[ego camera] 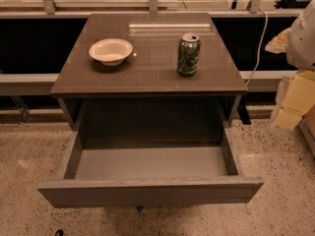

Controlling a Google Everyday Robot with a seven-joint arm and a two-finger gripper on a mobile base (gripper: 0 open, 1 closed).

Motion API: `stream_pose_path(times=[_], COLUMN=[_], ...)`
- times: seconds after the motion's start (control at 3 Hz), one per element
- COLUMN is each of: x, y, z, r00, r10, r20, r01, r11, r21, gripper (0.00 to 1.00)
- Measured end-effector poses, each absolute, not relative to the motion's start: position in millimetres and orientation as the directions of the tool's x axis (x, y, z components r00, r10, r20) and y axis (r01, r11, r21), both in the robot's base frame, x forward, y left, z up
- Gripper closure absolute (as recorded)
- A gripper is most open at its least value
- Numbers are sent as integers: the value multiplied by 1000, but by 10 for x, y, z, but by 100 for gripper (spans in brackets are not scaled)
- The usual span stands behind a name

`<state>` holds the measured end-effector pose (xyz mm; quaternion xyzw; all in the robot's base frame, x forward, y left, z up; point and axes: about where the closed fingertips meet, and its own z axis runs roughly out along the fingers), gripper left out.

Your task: Place green can into top drawer

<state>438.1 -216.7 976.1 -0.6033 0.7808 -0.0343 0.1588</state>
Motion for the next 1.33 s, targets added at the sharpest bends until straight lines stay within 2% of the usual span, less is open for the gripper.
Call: stream_pose_path(times=[0.33, 0.67, 1.0, 1.33], x=[4422, 4880, 5694, 6581], y=[-2156, -2059, -1760, -1617], z=[9771, 9788, 9736, 9597], r00=[-215, -124, -20, 2], r10=[-952, -937, -875, -784], r20=[-218, -327, -484, -621], r01=[-929, -912, -884, -882], r11=[268, 237, 242, 292], r21=[-255, -335, -401, -371], gripper=[0, 0, 0, 0])
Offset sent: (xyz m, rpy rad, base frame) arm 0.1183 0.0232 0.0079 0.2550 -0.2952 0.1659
